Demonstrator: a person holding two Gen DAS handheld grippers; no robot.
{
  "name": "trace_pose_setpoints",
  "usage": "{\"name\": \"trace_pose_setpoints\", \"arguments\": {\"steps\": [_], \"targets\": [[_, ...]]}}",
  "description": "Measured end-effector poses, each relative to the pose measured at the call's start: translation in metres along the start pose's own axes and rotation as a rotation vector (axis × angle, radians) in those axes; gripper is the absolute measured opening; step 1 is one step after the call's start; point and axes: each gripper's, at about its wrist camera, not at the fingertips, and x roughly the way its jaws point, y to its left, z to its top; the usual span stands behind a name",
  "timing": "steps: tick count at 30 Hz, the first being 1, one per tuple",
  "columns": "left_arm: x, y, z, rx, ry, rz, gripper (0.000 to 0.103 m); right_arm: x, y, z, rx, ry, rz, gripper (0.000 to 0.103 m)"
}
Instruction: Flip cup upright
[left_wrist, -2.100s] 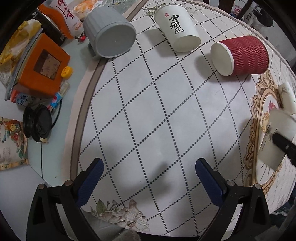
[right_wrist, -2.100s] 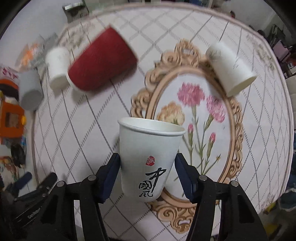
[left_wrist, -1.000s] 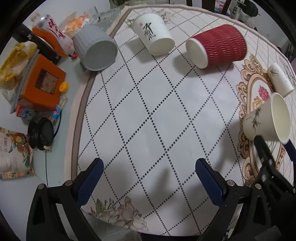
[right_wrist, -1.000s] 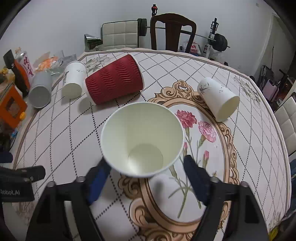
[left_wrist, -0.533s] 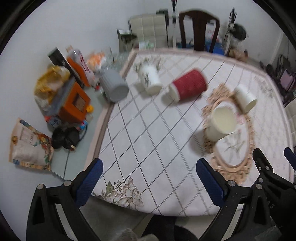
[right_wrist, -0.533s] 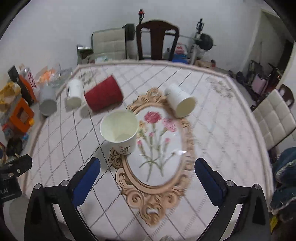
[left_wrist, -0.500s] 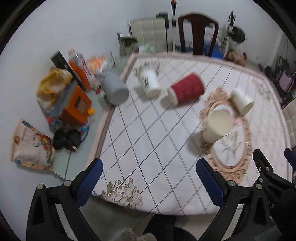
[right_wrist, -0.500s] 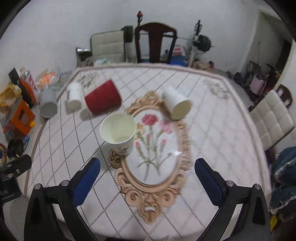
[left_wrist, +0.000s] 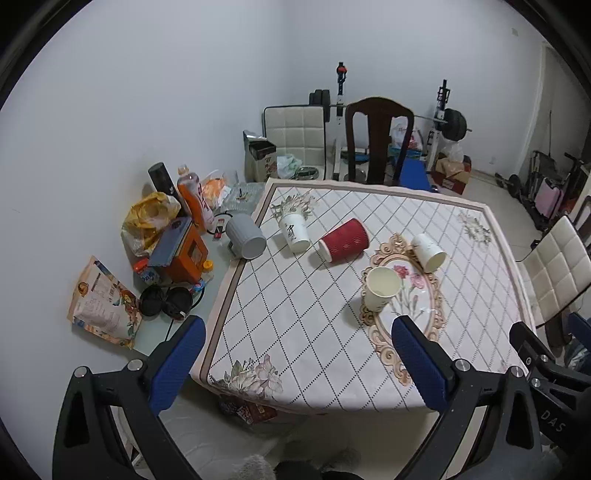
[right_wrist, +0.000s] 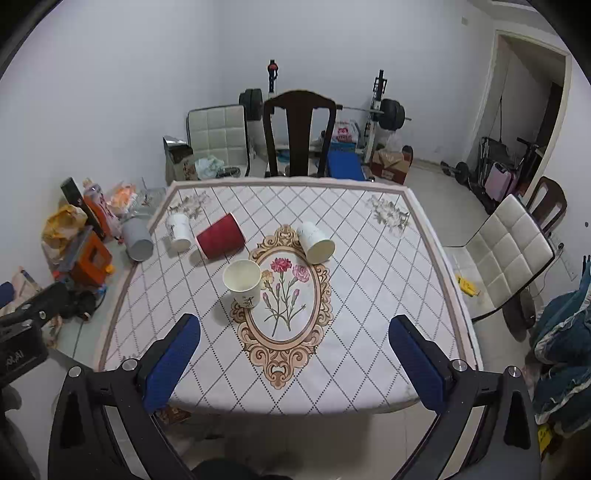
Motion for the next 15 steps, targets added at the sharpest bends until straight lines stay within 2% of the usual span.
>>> {"name": "trace_pose_setpoints", "arguments": {"steps": [8, 15], "targets": [[-0.026, 0.002, -0.006, 0.011, 0.005, -0.021, 0.103, -0.06, -0.001, 0.001, 0.004, -0.042, -0.01, 0.103], [-0.035, 0.009, -0.007, 0.021, -0.014, -0.022, 0.103, -0.083, 0.006, 0.003, 0.011, -0.067, -0.013, 0.103]]}}
